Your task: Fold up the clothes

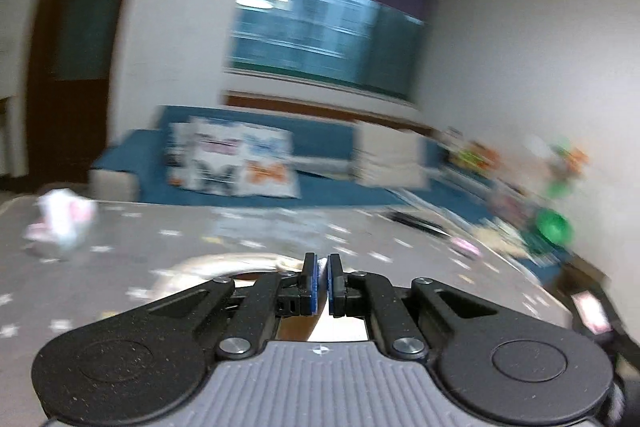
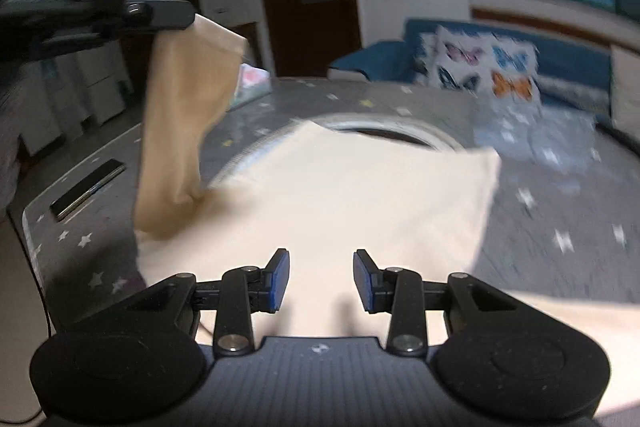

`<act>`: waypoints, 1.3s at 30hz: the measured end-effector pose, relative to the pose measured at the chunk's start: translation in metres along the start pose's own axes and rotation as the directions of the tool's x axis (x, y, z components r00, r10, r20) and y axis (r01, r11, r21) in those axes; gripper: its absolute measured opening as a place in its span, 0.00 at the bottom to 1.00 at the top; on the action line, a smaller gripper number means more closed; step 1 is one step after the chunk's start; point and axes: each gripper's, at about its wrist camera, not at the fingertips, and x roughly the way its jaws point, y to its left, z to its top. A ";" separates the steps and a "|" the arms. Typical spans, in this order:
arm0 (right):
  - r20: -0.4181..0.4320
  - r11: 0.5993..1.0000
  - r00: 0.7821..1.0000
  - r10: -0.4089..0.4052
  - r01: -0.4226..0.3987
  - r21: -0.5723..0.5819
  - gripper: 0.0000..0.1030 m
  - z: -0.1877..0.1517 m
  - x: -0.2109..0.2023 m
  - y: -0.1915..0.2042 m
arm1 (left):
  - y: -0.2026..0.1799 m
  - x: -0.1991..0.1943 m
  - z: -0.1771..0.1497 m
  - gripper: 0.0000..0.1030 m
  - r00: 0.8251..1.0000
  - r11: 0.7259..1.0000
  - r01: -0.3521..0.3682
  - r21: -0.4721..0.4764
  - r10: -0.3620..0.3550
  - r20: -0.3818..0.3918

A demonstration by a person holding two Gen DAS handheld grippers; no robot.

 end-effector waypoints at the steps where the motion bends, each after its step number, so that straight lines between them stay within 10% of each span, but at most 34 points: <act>1: -0.008 1.000 1.000 -0.002 0.002 0.025 0.35 -0.004 -0.001 -0.007 | -0.012 0.007 -0.005 0.09 0.999 0.999 0.037 0.024 -0.036 -0.025; 6: -0.028 0.996 1.000 -0.013 0.016 0.091 0.35 -0.019 -0.006 -0.024 | -0.042 0.032 -0.039 0.26 0.978 0.990 0.121 0.076 -0.106 -0.178; 12: -0.013 0.991 1.000 -0.016 0.018 0.130 0.35 -0.024 -0.018 -0.034 | -0.002 0.013 -0.064 0.31 0.975 0.992 -0.032 0.121 0.057 -0.213; 19: -0.034 0.993 0.999 -0.005 0.009 0.121 0.34 -0.017 0.000 -0.026 | 0.055 -0.003 -0.104 0.29 0.924 0.975 -0.204 0.088 0.222 -0.313; 32: -0.072 0.996 0.995 -0.075 0.078 0.044 0.07 -0.009 0.014 -0.010 | 0.061 0.007 -0.088 0.29 0.941 0.971 -0.203 0.124 0.228 -0.251; 39: -0.021 0.996 0.996 -0.088 0.088 -0.002 0.06 0.005 0.007 -0.002 | 0.077 0.058 -0.084 0.30 0.919 0.972 -0.207 0.114 0.233 -0.318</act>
